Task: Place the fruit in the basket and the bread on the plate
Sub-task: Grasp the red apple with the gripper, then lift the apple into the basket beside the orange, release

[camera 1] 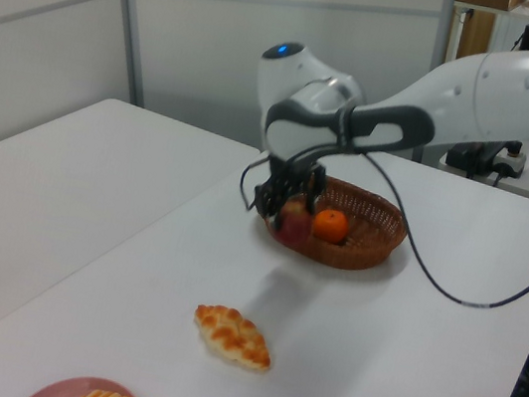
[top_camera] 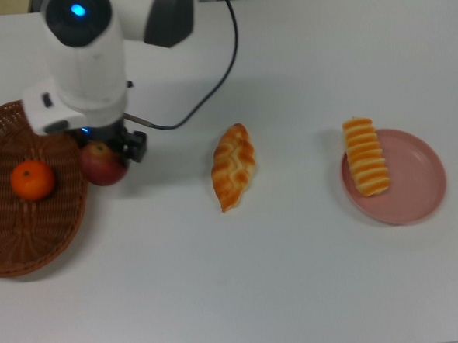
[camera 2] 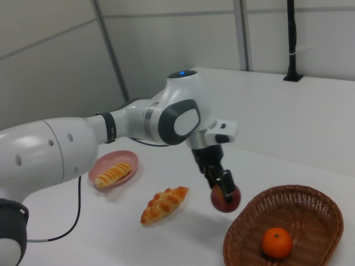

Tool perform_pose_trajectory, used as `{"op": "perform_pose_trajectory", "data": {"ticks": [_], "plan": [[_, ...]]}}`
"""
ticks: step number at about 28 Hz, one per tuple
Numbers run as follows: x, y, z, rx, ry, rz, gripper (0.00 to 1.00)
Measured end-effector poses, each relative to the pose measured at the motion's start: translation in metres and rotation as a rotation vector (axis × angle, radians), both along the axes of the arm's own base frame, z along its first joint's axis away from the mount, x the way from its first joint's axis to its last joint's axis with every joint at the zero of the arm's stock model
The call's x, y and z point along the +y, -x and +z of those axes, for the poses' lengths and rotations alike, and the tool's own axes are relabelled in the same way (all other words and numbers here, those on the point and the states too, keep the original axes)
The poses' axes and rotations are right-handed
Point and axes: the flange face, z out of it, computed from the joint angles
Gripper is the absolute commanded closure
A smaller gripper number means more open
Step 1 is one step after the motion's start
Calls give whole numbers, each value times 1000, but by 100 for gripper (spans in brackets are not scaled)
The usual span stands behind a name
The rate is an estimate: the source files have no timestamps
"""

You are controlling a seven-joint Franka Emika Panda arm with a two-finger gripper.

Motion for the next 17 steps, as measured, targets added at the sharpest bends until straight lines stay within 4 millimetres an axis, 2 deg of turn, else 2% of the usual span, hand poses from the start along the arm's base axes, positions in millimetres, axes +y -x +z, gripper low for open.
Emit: {"op": "perform_pose_trajectory", "data": {"ticks": [3, 5, 9, 12, 17], "plan": [[-33, 1, 15, -42, 5, -31, 61], [-62, -1, 25, -105, 12, -49, 61], [-100, -9, 26, -227, 26, -62, 61], [-109, -18, 13, -283, 31, -42, 60], [-111, -28, -17, -297, 61, 12, 59]]}}
